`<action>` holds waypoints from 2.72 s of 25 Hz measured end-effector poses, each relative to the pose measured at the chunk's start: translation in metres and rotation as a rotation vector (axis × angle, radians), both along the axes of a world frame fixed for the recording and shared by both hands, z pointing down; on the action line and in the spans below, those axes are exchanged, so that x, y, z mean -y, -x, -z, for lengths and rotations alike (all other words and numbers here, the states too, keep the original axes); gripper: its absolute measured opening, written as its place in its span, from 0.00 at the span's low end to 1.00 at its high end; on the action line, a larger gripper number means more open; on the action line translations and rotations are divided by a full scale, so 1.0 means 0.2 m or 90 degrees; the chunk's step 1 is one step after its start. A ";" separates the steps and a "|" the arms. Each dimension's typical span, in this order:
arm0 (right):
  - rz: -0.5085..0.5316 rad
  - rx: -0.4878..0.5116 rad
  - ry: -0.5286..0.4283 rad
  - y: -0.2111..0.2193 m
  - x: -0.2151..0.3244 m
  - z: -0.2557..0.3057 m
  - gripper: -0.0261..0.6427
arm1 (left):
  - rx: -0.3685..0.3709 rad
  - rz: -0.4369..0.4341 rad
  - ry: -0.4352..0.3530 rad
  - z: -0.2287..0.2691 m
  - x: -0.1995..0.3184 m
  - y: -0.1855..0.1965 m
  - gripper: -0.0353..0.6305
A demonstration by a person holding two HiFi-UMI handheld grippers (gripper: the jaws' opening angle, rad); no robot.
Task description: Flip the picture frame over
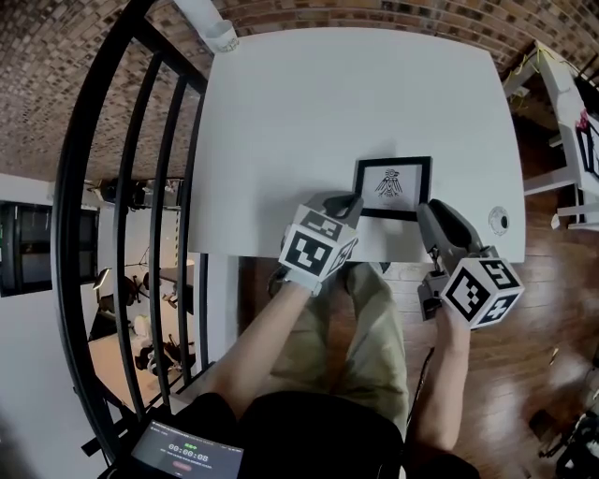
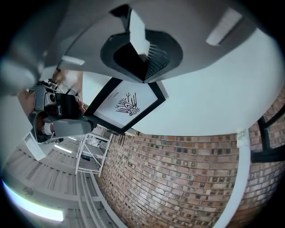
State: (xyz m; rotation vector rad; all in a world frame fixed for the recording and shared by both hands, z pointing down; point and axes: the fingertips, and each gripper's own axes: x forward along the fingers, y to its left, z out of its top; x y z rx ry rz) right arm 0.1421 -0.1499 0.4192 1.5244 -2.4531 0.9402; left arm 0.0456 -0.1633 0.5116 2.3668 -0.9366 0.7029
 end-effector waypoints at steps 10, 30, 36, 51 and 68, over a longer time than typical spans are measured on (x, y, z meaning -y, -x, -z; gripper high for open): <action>0.033 0.022 -0.043 0.15 0.03 0.15 0.15 | 0.008 0.001 0.006 -0.01 0.02 0.04 0.05; 0.127 -0.051 -0.115 0.48 0.05 0.28 0.14 | 0.049 -0.008 -0.002 -0.04 0.03 0.10 0.06; 0.147 -0.079 -0.133 0.55 0.05 0.28 0.14 | 0.048 -0.007 -0.002 -0.03 0.03 0.10 0.06; 0.166 -0.095 -0.144 0.60 0.05 0.29 0.14 | 0.043 0.005 -0.005 -0.03 0.03 0.14 0.07; 0.177 -0.064 -0.147 0.60 0.05 0.28 0.13 | -0.176 0.064 -0.108 0.66 0.20 0.20 0.16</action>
